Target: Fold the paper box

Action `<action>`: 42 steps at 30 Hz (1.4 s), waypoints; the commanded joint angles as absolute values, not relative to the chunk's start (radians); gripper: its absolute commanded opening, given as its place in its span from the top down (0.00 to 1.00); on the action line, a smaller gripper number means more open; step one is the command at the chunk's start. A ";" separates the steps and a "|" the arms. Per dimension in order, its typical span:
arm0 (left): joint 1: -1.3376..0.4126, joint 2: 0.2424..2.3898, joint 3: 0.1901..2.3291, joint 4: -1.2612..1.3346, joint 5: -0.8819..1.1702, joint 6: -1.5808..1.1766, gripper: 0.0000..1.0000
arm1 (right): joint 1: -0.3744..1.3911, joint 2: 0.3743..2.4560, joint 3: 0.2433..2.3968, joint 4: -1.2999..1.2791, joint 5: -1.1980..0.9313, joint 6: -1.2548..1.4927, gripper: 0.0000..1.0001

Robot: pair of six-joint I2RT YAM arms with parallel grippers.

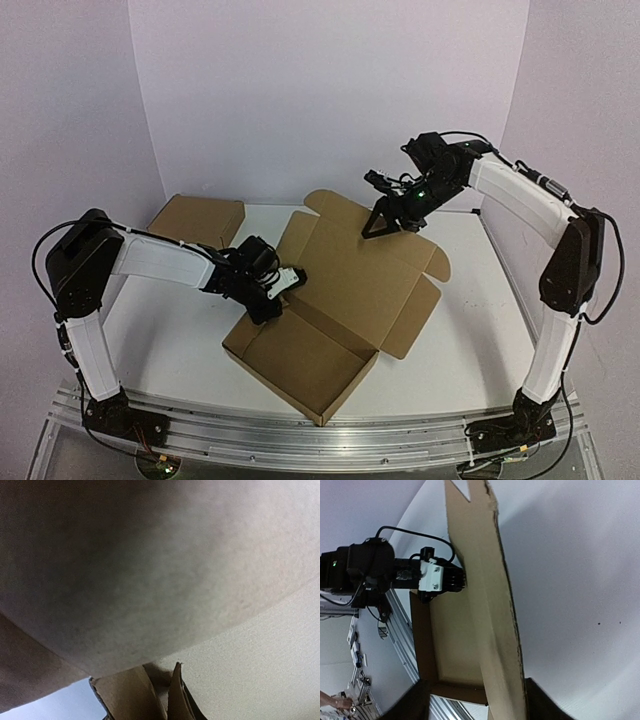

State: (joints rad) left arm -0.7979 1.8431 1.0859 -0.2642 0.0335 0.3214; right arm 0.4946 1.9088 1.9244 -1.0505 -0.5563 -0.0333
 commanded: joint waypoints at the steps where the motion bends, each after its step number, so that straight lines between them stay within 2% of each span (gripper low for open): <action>1: -0.834 1.799 1.097 -0.354 0.203 0.402 0.75 | 0.497 1.916 1.911 -1.068 -0.699 -0.081 0.69; 3: -0.826 1.779 1.112 -0.380 0.257 0.406 0.56 | 0.498 1.905 1.896 -1.068 -0.680 -0.088 0.79; 6: -0.774 1.720 1.140 -0.419 0.397 0.426 0.34 | 0.497 1.877 1.868 -1.067 -0.657 -0.094 0.85; 9: -0.680 1.671 1.165 -0.468 0.556 0.471 0.19 | 0.498 1.849 1.827 -1.065 -0.648 -0.087 0.91; 11: -0.630 1.652 1.180 -0.503 0.621 0.515 0.14 | 0.498 1.838 1.799 -1.060 -0.638 -0.069 0.94; 18: -0.608 1.689 1.192 -0.516 0.603 0.480 0.13 | 0.499 1.796 1.736 -1.019 -0.631 -0.014 0.99; 22: -0.606 1.777 1.234 -0.478 0.418 0.436 0.20 | 0.499 1.778 1.716 -0.991 -0.627 0.044 1.00; 27: -0.589 1.814 1.287 -0.451 0.393 0.432 0.24 | 0.504 1.753 1.685 -0.972 -0.614 0.061 1.00; 30: -0.552 1.824 1.314 -0.454 0.467 0.407 0.31 | 0.507 1.744 1.670 -0.961 -0.613 0.066 1.00; 37: -0.487 1.840 1.385 -0.580 0.837 0.463 0.30 | 0.508 1.743 1.656 -0.951 -0.615 0.067 1.00; 39: -0.463 1.853 1.396 -0.552 0.838 0.420 0.30 | 0.508 1.743 1.655 -0.949 -0.614 0.068 1.00; 42: -0.440 1.875 1.396 -0.491 0.686 0.417 0.29 | 0.508 1.743 1.653 -0.946 -0.612 0.070 1.00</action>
State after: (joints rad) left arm -0.4669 1.8401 1.3579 -0.5243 0.7318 0.4223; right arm 0.4946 1.7832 1.6631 -0.9408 -0.5980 0.0647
